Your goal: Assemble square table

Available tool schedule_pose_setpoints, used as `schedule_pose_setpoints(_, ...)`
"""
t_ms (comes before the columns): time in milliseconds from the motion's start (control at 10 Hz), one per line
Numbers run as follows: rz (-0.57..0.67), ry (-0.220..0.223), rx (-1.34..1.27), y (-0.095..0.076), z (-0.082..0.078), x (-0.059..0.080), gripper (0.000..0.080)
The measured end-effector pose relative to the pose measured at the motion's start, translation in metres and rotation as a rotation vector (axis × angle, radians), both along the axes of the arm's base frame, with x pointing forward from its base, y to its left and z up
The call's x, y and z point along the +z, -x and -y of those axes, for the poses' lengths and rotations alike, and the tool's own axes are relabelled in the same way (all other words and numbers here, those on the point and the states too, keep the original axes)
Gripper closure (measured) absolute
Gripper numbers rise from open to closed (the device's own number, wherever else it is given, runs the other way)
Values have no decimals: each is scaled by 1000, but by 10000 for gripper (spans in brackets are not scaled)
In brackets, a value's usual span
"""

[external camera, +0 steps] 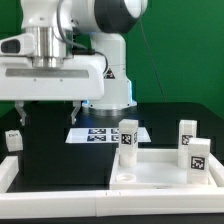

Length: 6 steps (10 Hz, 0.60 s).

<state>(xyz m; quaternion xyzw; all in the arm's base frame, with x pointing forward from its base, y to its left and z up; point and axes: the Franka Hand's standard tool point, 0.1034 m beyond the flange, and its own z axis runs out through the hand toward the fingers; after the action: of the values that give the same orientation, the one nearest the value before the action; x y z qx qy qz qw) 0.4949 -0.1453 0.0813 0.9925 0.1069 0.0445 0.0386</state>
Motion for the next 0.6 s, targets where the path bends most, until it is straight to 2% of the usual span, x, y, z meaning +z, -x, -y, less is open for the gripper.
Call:
schedule_pose_setpoints(200,-106,4,121,26,16,-14,151)
schedule_pose_setpoints(300,-122,16,193,35,25,-17,151)
schedule_pose_setpoints(400,-114,31,212,40,32,-19,151)
schedule_pose_setpoints(600,-128,26,206,38,27,-20,151)
